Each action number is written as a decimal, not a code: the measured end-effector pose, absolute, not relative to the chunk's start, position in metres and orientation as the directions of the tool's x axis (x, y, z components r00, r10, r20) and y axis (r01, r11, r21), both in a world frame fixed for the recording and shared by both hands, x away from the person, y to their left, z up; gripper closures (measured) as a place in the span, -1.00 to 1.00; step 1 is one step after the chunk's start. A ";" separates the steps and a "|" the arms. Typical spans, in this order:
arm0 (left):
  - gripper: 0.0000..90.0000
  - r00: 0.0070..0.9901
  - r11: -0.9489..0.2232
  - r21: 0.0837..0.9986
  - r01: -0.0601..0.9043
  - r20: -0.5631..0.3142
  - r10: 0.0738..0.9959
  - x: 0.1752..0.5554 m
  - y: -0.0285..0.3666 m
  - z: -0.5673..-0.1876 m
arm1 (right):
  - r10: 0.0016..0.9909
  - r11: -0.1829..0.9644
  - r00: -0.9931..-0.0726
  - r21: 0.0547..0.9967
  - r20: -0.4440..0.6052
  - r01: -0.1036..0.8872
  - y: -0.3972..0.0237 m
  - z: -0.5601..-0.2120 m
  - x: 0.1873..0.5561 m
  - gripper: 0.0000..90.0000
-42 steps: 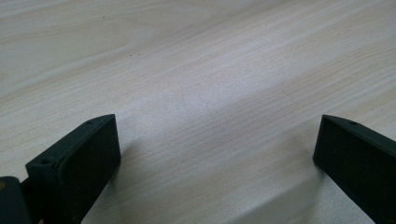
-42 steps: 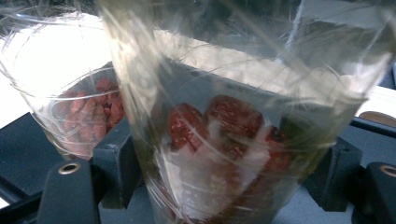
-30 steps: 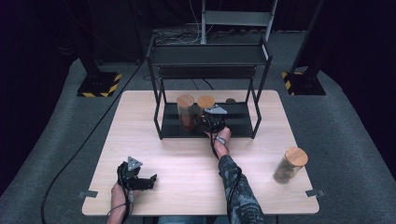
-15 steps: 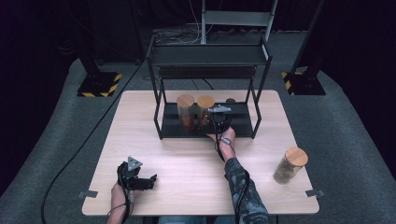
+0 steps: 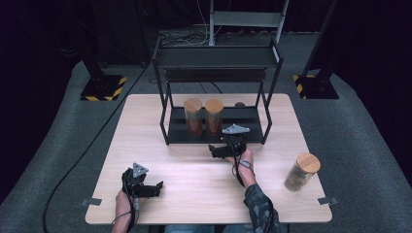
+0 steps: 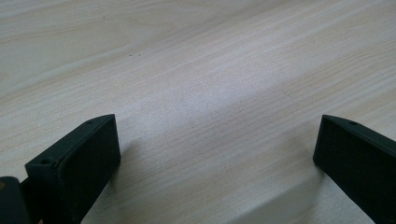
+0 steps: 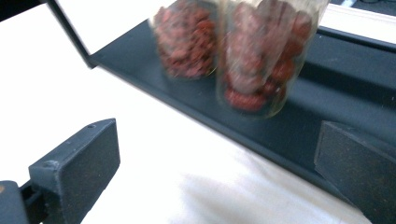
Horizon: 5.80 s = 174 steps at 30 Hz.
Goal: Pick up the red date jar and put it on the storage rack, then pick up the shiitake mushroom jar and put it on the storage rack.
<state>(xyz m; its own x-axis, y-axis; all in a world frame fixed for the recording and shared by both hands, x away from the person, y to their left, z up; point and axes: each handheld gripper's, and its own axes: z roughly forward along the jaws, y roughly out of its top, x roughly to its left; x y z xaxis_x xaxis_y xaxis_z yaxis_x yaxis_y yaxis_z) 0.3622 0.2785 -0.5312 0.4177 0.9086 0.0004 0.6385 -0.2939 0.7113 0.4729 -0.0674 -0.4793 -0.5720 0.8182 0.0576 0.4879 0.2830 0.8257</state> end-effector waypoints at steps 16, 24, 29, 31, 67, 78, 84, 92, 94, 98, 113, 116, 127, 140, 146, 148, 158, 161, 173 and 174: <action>-1.00 0.417 -0.294 0.710 0.640 0.000 0.909 0.363 0.278 -0.531 | 0.831 0.314 -0.553 0.774 0.056 0.550 -0.101 -0.499 0.401 -1.00; -1.00 0.417 -0.294 0.710 0.640 0.000 0.909 0.363 0.278 -0.531 | 0.847 0.353 -0.530 0.712 0.031 0.606 -0.117 -0.512 0.369 -1.00; -1.00 0.416 -0.293 0.711 0.639 0.001 0.909 0.363 0.278 -0.531 | 0.851 0.370 -0.524 0.687 0.019 0.626 -0.124 -0.516 0.353 -1.00; -1.00 0.416 -0.293 0.711 0.640 0.001 0.909 0.363 0.278 -0.531 | 0.854 0.368 -0.521 0.687 0.018 0.627 -0.126 -0.517 0.350 -1.00; -1.00 0.412 -0.291 0.711 0.640 0.002 0.911 0.362 0.278 -0.531 | 0.973 0.158 -0.230 0.667 0.020 0.728 -0.230 -0.519 0.282 -1.00; -1.00 0.412 -0.291 0.712 0.640 0.002 0.911 0.362 0.278 -0.531 | 0.992 0.115 -0.111 0.720 -0.053 0.684 -0.257 -0.512 0.282 -1.00; -1.00 0.412 -0.291 0.712 0.640 0.002 0.911 0.362 0.278 -0.531 | 0.992 0.121 -0.091 0.755 -0.082 0.644 -0.264 -0.509 0.292 -1.00; -1.00 0.415 -0.292 0.712 0.639 0.001 0.910 0.362 0.278 -0.531 | 0.994 0.089 -0.104 0.855 -0.041 0.511 -0.266 -0.502 0.303 -1.00; -1.00 0.415 -0.292 0.712 0.639 0.001 0.910 0.362 0.278 -0.531 | 0.994 0.087 -0.105 0.868 -0.041 0.489 -0.267 -0.500 0.306 -1.00; -1.00 0.415 -0.292 0.712 0.639 0.001 0.910 0.362 0.278 -0.531 | 0.992 0.094 -0.118 0.878 -0.043 0.470 -0.267 -0.499 0.311 -1.00; -1.00 0.415 -0.292 0.712 0.639 0.001 0.910 0.362 0.278 -0.531 | 0.992 0.040 -0.126 0.906 0.015 0.421 -0.278 -0.507 0.323 -0.51; -1.00 0.415 -0.292 0.712 0.639 0.001 0.910 0.362 0.278 -0.531 | 0.991 0.042 -0.134 0.915 0.013 0.401 -0.281 -0.508 0.322 -0.47; -0.99 0.415 -0.293 0.712 0.639 0.002 0.910 0.362 0.278 -0.531 | 0.991 0.050 -0.131 0.932 -0.002 0.360 -0.279 -0.513 0.321 -0.45; -0.99 0.414 -0.292 0.712 0.639 0.002 0.910 0.362 0.278 -0.531 | 0.989 0.054 -0.148 0.937 -0.003 0.344 -0.271 -0.507 0.320 -0.45; -0.99 0.414 -0.292 0.712 0.639 0.002 0.910 0.362 0.278 -0.531 | 0.986 0.060 -0.169 0.936 0.000 0.348 -0.267 -0.502 0.320 -0.45; -0.99 0.414 -0.292 0.712 0.639 0.002 0.910 0.362 0.278 -0.531 | 0.984 0.061 -0.179 0.934 0.003 0.352 -0.266 -0.501 0.320 -0.45; -1.00 0.414 -0.292 0.712 0.639 0.002 0.910 0.362 0.278 -0.531 | 0.977 0.064 -0.211 0.929 0.015 0.363 -0.262 -0.494 0.321 -0.45; -1.00 0.414 -0.292 0.712 0.639 0.002 0.910 0.362 0.278 -0.531 | 0.976 0.064 -0.217 0.930 0.017 0.361 -0.261 -0.493 0.321 -0.45; -0.99 0.414 -0.292 0.712 0.639 0.002 0.910 0.362 0.278 -0.531 | 0.967 0.076 -0.256 0.928 0.021 0.364 -0.251 -0.487 0.325 -0.45; -0.99 0.414 -0.292 0.712 0.639 0.002 0.910 0.362 0.278 -0.531 | 0.966 0.077 -0.259 0.928 0.021 0.364 -0.250 -0.486 0.325 -0.45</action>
